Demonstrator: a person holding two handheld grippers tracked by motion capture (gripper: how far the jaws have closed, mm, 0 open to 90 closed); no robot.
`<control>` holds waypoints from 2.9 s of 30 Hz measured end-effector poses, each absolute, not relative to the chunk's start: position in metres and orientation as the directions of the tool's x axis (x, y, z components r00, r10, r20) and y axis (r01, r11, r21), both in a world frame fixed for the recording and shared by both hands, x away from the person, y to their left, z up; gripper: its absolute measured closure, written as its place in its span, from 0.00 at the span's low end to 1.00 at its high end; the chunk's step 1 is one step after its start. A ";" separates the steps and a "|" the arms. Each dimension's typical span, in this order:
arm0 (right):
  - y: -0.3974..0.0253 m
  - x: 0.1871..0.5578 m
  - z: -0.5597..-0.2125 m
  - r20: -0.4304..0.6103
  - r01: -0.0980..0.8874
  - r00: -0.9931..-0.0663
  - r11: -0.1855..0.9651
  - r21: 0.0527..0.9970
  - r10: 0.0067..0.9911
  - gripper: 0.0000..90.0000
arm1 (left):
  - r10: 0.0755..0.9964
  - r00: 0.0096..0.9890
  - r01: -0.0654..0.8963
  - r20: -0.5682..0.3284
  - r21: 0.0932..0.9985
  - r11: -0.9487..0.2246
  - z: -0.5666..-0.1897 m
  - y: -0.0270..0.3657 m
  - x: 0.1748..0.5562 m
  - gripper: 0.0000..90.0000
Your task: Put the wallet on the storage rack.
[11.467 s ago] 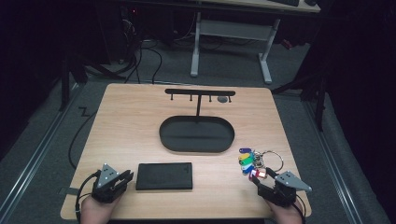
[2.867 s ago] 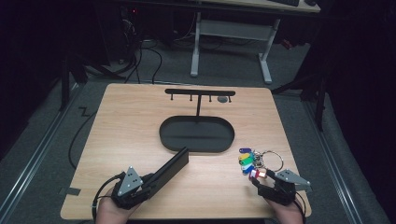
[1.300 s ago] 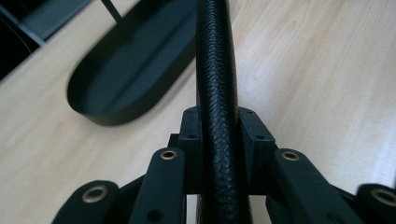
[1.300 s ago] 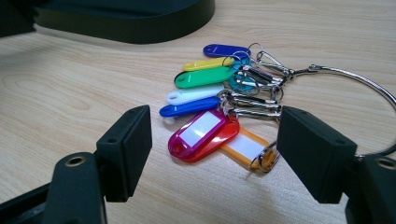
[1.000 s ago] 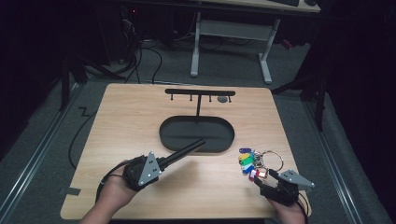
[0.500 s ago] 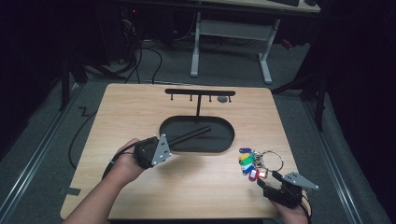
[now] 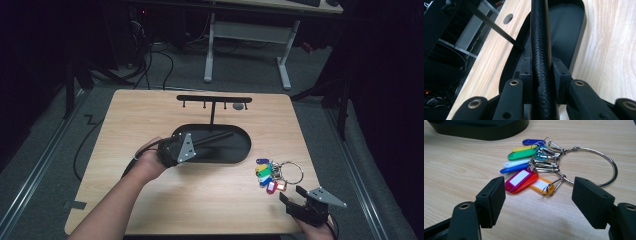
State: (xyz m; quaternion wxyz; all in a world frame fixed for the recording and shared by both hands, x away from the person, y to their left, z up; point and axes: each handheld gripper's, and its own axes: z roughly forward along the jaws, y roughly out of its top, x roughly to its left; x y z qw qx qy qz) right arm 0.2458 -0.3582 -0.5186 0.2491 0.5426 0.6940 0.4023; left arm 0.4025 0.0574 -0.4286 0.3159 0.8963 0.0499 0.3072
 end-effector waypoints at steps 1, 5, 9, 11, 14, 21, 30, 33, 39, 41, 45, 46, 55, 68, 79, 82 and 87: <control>-0.358 0.245 -0.519 0.090 0.553 -0.287 0.088 0.829 0.954 0.30 | 0.285 0.807 -0.104 0.517 0.599 -0.794 -0.429 0.055 0.405 0.82; -0.359 0.243 -0.518 0.084 0.550 -0.283 0.090 0.830 0.956 0.30 | 0.259 0.813 -0.119 0.521 0.586 -0.802 -0.431 0.047 0.416 0.82; -0.361 0.241 -0.518 0.085 0.549 -0.278 0.086 0.831 0.957 0.30 | 0.250 0.814 -0.127 0.524 0.580 -0.804 -0.432 0.044 0.425 0.82; -0.362 0.241 -0.519 0.089 0.551 -0.275 0.081 0.830 0.957 0.30 | 0.249 0.815 -0.128 0.523 0.582 -0.803 -0.432 0.040 0.432 0.82; -0.363 0.241 -0.518 0.087 0.549 -0.273 0.081 0.832 0.958 0.30 | 0.252 0.817 -0.130 0.519 0.590 -0.797 -0.432 0.038 0.438 0.82; -0.362 0.240 -0.519 0.095 0.553 -0.272 0.075 0.830 0.958 0.30 | 0.234 0.825 -0.134 0.514 0.582 -0.802 -0.435 0.026 0.451 0.82; -0.364 0.240 -0.520 0.097 0.554 -0.271 0.073 0.829 0.958 0.30 | 0.229 0.831 -0.132 0.508 0.579 -0.804 -0.447 0.019 0.461 0.82; -0.364 0.239 -0.520 0.098 0.556 -0.267 0.070 0.828 0.959 0.30 | 0.238 0.834 -0.121 0.498 0.586 -0.801 -0.452 0.022 0.467 0.82; -0.365 0.238 -0.521 0.107 0.558 -0.260 0.059 0.828 0.960 0.31 | 0.240 0.840 -0.119 0.486 0.598 -0.793 -0.458 0.026 0.474 0.82; -0.365 0.238 -0.521 0.110 0.561 -0.257 0.056 0.826 0.960 0.31 | 0.238 0.840 -0.121 0.487 0.597 -0.793 -0.459 0.026 0.474 0.82; -0.365 0.238 -0.521 0.109 0.562 -0.258 0.058 0.825 0.960 0.31 | 0.224 0.837 -0.136 0.499 0.586 -0.799 -0.460 0.027 0.474 0.82; -0.365 0.238 -0.521 0.109 0.562 -0.258 0.058 0.825 0.960 0.31 | 0.224 0.837 -0.136 0.499 0.586 -0.799 -0.460 0.027 0.474 0.82; -0.363 0.238 -0.522 0.109 0.565 -0.259 0.059 0.823 0.960 0.31 | 0.195 0.833 -0.130 0.517 0.526 -0.840 -0.466 0.031 0.478 0.81; -0.363 0.238 -0.523 0.116 0.570 -0.254 0.052 0.820 0.960 0.31 | 0.189 0.841 -0.115 0.507 0.509 -0.853 -0.471 0.033 0.478 0.80; -0.363 0.238 -0.521 0.115 0.562 -0.256 0.051 0.825 0.960 0.31 | 0.184 0.875 -0.075 0.448 0.502 -0.862 -0.479 0.028 0.466 0.70; -0.363 0.238 -0.521 0.115 0.563 -0.256 0.051 0.825 0.960 0.31 | 0.190 0.881 -0.065 0.433 0.508 -0.859 -0.478 0.028 0.466 0.68; -0.363 0.238 -0.521 0.115 0.562 -0.256 0.051 0.825 0.960 0.31 | 0.184 0.897 -0.050 0.402 0.506 -0.861 -0.479 0.027 0.465 0.64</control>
